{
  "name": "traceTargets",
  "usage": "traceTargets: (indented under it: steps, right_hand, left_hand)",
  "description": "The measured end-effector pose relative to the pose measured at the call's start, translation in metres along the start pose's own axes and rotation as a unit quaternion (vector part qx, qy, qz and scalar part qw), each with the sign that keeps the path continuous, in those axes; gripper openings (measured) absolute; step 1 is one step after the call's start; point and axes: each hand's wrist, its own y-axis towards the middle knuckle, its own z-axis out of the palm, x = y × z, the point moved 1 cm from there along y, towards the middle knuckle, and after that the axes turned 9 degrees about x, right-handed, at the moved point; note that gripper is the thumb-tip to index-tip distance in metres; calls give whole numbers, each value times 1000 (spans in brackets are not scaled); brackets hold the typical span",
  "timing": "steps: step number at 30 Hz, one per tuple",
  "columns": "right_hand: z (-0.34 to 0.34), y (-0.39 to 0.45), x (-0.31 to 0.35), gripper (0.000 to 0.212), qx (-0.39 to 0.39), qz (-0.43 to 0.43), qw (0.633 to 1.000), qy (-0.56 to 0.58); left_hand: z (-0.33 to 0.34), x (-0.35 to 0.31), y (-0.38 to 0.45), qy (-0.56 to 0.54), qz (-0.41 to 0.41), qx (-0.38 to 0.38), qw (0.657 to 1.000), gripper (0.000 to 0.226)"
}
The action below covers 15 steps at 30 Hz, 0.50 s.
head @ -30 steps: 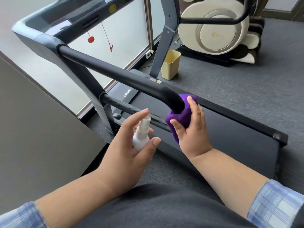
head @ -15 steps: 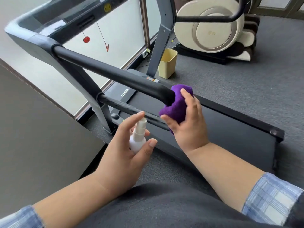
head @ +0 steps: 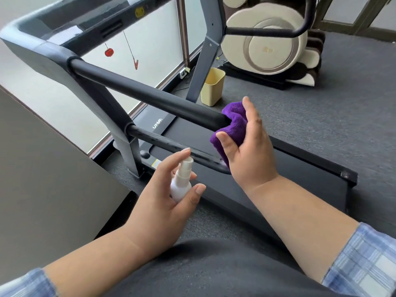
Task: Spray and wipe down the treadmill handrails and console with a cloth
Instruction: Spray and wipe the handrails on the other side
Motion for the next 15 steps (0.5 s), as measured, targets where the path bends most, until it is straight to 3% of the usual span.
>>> traceTargets:
  steps: [5, 10, 15]
  right_hand:
    - [-1, 30, 39, 74, 78, -12, 978, -194]
    - [21, 63, 71, 76, 177, -22, 912, -369]
    - [54, 89, 96, 75, 229, -8, 873, -431]
  left_hand:
    - [-22, 10, 6, -9, -6, -2, 1000, 55]
    - [-44, 18, 17, -13, 0, 5, 1000, 53]
    - [-81, 31, 25, 0, 16, 25, 1000, 57]
